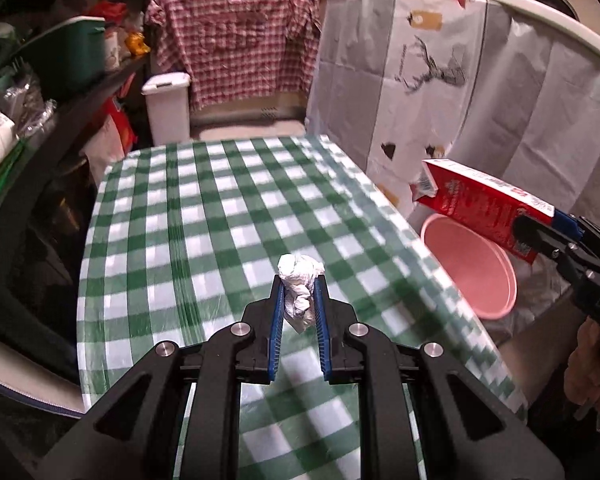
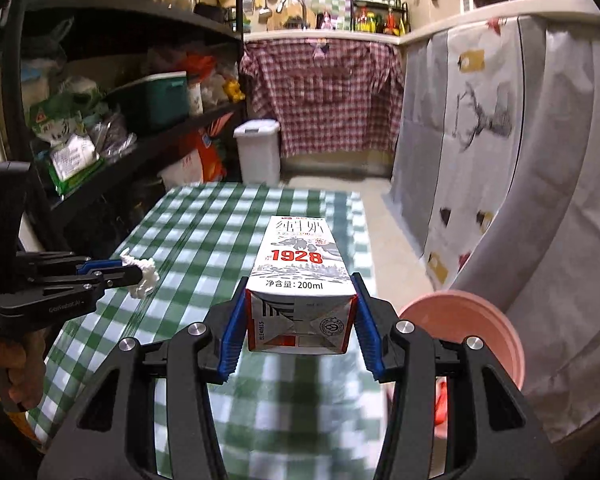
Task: Collect trash
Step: 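Carry the tissue in the left tool over the bucket while the right tool carries the carton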
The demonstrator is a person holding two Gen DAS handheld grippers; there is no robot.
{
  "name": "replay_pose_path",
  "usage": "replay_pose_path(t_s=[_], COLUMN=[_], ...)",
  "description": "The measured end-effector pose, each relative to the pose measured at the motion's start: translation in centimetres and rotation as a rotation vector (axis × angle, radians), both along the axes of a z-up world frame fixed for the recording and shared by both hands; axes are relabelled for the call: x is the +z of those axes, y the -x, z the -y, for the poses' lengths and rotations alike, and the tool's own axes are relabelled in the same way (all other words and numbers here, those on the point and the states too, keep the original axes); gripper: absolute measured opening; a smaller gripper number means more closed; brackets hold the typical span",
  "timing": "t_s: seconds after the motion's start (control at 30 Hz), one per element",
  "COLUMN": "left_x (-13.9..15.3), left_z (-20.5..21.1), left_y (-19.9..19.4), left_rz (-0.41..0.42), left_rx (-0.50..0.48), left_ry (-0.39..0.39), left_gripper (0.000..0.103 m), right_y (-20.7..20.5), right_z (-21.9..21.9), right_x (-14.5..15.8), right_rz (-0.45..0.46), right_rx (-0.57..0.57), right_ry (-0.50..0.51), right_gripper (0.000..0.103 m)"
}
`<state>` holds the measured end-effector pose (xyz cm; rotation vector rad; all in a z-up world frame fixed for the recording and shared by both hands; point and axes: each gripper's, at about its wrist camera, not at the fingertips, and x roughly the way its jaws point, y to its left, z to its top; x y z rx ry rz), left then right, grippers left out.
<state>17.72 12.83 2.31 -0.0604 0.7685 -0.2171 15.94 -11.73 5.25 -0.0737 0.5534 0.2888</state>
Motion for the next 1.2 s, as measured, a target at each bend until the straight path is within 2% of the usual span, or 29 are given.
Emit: replay_pose_path(t_s=[0.2,0.43,0.63,0.87,1.2], left_x=[1.6,2.5,2.7,3.3,3.7], left_z=[0.6,1.8,3.3,4.4,7.9], left_y=[-0.9,-1.6,-2.0,-2.3,-2.8], left_rz=[0.042,0.076,0.092,0.103,0.115], left_rx=[0.077,0.12,0.121,0.13,0.086], left_ry=[0.029,0.032,0.0,0.007,0.002], left_gripper=[0.015,0.015,0.015,0.015,0.015], right_y=[-0.6,-1.2,-2.0,-2.2,-2.0], right_z=[3.5,6.7,8.5,9.2,11.0], right_x=[3.1,2.6,1.7,1.2,1.1], right_rz=[0.104,0.148,0.13,0.118,0.124], right_rx=[-0.002,-0.046,-0.074,-0.089,-0.108], right_ry=[-0.013,-0.024,-0.052,-0.064,-0.078], right_gripper=[0.049,0.049,0.049,0.049,0.049])
